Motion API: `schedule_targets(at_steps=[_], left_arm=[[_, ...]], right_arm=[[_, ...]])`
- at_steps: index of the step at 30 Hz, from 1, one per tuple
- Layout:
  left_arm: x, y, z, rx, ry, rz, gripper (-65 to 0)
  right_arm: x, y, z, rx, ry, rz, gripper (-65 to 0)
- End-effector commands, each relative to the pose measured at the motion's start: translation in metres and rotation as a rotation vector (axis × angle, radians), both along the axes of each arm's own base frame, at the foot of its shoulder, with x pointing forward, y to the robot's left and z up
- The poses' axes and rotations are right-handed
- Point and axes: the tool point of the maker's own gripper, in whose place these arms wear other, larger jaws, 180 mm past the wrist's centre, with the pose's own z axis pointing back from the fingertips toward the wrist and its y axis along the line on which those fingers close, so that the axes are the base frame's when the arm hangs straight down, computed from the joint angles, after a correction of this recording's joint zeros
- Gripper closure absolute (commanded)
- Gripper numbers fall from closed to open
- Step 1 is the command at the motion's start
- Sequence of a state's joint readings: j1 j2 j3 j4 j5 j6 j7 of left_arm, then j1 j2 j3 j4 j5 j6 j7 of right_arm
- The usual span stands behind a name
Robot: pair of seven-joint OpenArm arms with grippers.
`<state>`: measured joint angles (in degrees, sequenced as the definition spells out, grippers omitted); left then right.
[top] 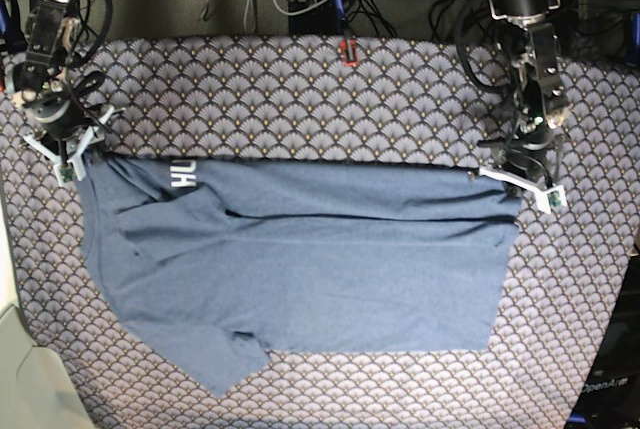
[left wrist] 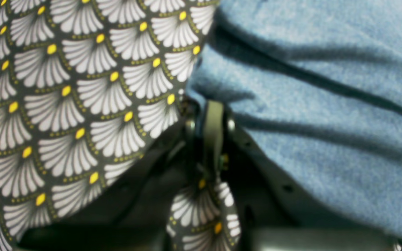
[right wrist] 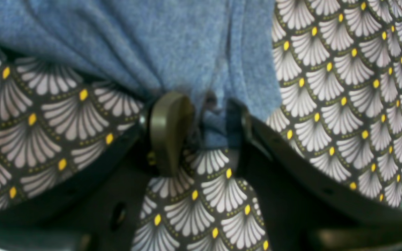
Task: Fold the T-shirt properly
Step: 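Lower the folded edge and open both grippers, then pull the folded edge back toward the robot with both grippers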
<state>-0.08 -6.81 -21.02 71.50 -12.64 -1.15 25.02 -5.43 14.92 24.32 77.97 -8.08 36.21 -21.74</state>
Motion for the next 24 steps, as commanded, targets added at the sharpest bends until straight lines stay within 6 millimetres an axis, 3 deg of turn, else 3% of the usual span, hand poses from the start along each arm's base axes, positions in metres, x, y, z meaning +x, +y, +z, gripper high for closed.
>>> schedule_targets(at_steps=[1, 6, 14, 24], left_arm=[[-0.006, 0.001, -0.008, -0.007, 0.053, 0.002, -0.3], [-0.008, 0.001, 0.004, 0.011, 0.024, -0.007, -0.5], [-0.017, 0.001, 0.031, 0.052, -0.034, -0.025, -0.5], [-0.037, 0.002, 0.048, 0.095, -0.057, -0.043, -0.5]], right_arm=[[0.002, -0.006, 0.006, -0.020, -0.005, 0.003, -21.6], [0.003, -0.007, 0.009, -0.025, -0.012, 0.002, -0.9], [-0.002, -0.016, 0.015, -0.060, -0.011, 0.011, 0.0], [-0.011, -0.005, 0.049, -0.138, -0.078, 0.075, 0.0]])
